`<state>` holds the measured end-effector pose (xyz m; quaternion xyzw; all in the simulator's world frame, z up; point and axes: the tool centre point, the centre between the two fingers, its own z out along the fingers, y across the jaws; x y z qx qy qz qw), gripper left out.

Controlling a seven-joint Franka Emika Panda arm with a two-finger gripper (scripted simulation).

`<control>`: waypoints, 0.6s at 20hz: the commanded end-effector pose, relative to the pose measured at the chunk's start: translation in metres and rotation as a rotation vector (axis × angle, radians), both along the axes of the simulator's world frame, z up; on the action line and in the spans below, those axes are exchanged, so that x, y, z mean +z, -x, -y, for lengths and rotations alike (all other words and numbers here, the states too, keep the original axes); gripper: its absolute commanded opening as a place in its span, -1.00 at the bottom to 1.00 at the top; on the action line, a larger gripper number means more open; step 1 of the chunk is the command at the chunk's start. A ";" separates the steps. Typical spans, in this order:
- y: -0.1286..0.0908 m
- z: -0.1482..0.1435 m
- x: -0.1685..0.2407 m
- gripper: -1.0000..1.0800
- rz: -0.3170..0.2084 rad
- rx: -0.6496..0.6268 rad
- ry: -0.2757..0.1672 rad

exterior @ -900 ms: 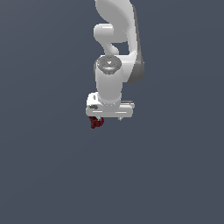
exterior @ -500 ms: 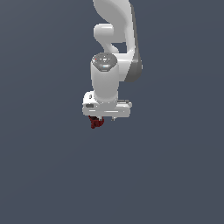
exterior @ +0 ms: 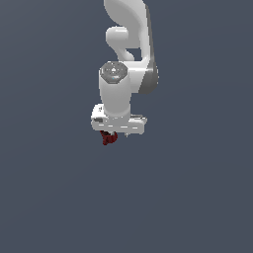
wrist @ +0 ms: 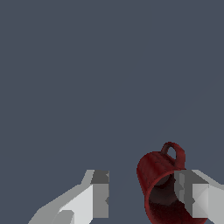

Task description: Pick up the object and move it to a goal position.

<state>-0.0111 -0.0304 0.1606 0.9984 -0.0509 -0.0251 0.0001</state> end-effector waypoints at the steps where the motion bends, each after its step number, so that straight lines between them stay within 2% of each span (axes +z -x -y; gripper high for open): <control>1: 0.002 0.004 -0.003 0.23 -0.018 -0.043 -0.009; 7: 0.009 0.017 -0.016 0.23 -0.088 -0.210 -0.045; 12: 0.018 0.030 -0.029 0.23 -0.177 -0.409 -0.087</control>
